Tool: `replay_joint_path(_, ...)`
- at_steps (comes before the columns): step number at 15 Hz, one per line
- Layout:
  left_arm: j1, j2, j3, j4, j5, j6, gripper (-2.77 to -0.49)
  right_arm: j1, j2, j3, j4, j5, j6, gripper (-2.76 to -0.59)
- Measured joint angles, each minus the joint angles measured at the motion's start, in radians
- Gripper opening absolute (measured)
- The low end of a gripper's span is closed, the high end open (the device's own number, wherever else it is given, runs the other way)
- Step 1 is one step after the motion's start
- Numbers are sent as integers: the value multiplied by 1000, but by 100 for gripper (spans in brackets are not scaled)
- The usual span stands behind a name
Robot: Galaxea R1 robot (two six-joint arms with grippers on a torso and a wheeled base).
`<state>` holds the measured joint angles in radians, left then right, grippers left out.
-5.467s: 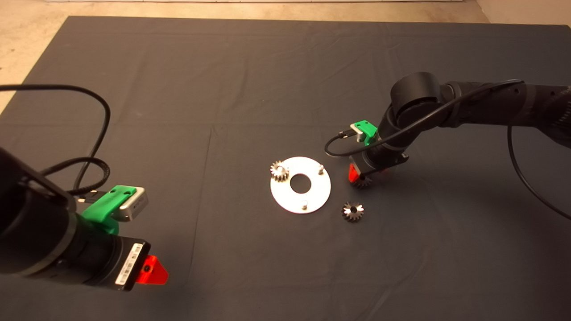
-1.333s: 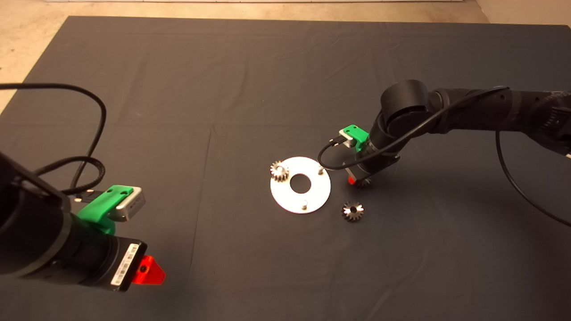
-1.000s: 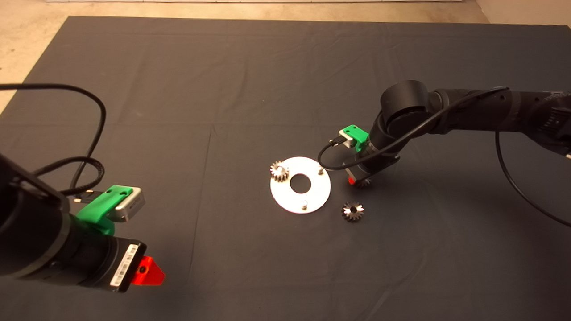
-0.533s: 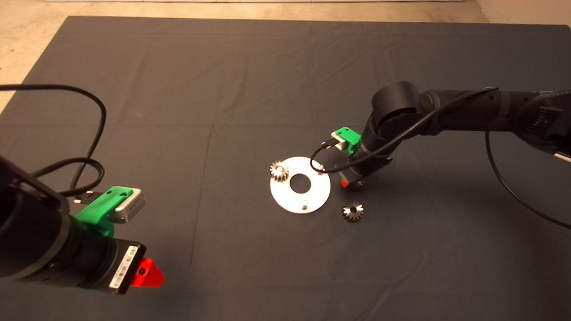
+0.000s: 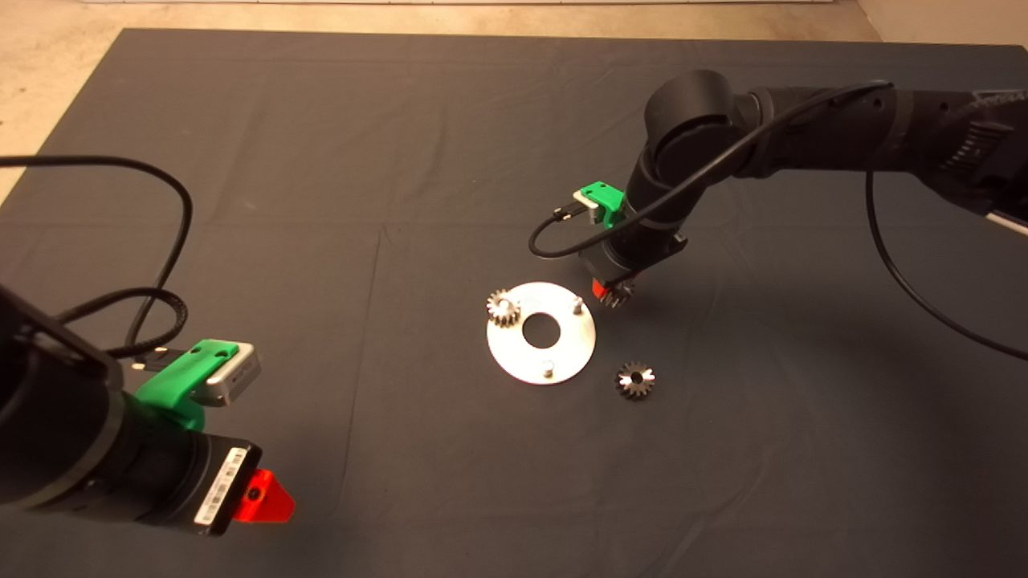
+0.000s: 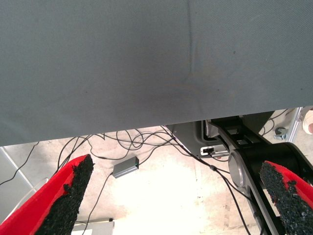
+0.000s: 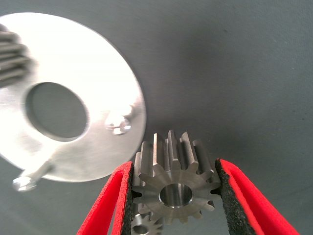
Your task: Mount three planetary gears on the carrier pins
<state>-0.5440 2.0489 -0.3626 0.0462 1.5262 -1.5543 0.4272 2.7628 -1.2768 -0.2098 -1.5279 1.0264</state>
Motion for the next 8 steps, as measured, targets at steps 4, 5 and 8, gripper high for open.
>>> replay_joint_path(4, 0, 0, 1, -2, 0, 0, -79, 20, 32, -84, 54, -1, 0, -231)
replay_joint_path(5, 0, 0, 1, -2, 0, 0, -79, 19, 40, -99, 60, -2, -1, -231)
replay_joint_path(8, 0, -1, 3, -2, 0, 0, -79, 19, 68, -122, 80, -2, -4, -231)
